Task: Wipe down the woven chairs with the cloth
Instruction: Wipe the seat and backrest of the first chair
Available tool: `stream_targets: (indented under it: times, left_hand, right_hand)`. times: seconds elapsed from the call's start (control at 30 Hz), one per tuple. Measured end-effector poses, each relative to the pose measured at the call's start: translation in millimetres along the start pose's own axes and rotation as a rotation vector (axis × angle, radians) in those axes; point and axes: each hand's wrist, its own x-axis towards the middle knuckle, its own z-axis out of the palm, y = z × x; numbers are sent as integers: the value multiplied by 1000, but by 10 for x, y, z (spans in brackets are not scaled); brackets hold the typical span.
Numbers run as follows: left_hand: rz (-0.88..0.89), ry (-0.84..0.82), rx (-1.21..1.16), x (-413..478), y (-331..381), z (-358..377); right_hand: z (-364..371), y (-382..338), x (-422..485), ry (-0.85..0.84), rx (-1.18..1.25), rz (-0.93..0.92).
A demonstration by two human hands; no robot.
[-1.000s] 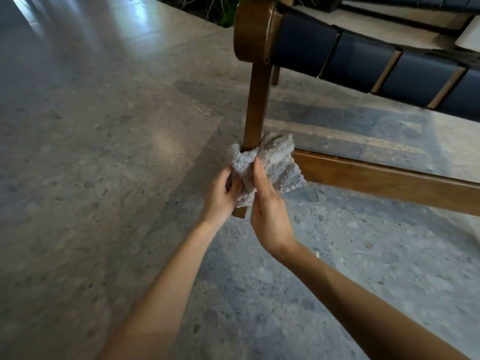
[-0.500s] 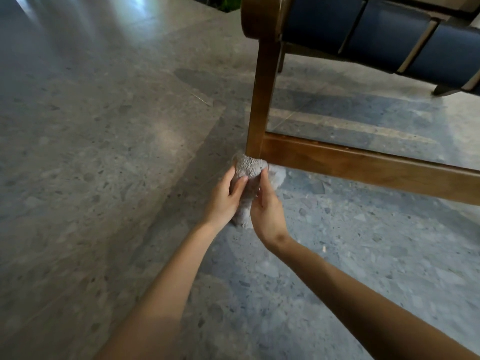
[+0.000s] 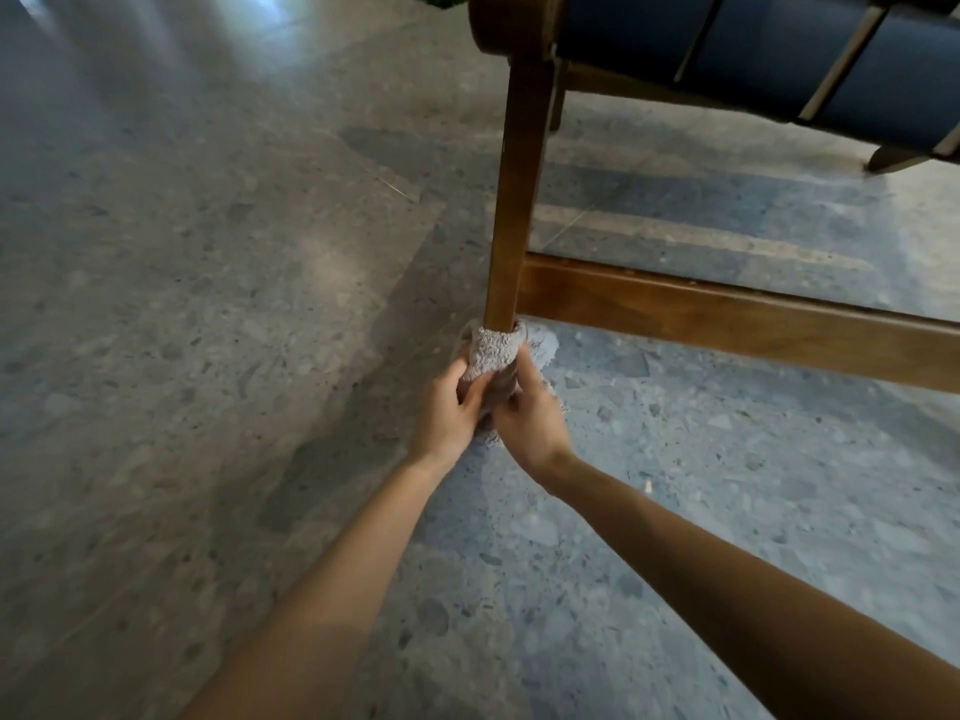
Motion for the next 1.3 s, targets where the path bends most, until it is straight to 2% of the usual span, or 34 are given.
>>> stream_targets:
  times: [0.17, 0.37, 0.5, 0.63, 0.73, 0.87, 1.03, 1.17, 1.3]
  left_hand:
    - [-17, 116, 10, -229, 46, -20]
    - [18, 105, 82, -466, 322, -56]
    - [82, -9, 0, -591, 653, 36]
    - [87, -108, 40, -588, 1017, 389]
    - [124, -254, 70, -586, 1319, 700]
    - [273, -466, 159, -573, 1803, 1119]
    - [410, -633, 311, -640, 2470, 1700]
    - [409, -799, 486, -846, 2958, 2266]
    - [343, -995, 664, -947, 3219, 2716]
  right_hand:
    - [-151, 3, 18, 190, -25, -55]
    - [-408, -68, -150, 149, 49, 11]
    - [-827, -92, -419, 110, 175, -24]
    - [-1469, -86, -660, 100, 97, -12]
    - [-1969, 3, -885, 153, 60, 63]
    - [-2628, 138, -1223, 294, 57, 108]
    - [-3438, 358, -1636, 640, -143, 87]
    - [-4003, 533, -1924, 805, -230, 115]
    - [-4532, 654, -2083, 833, -208, 190]
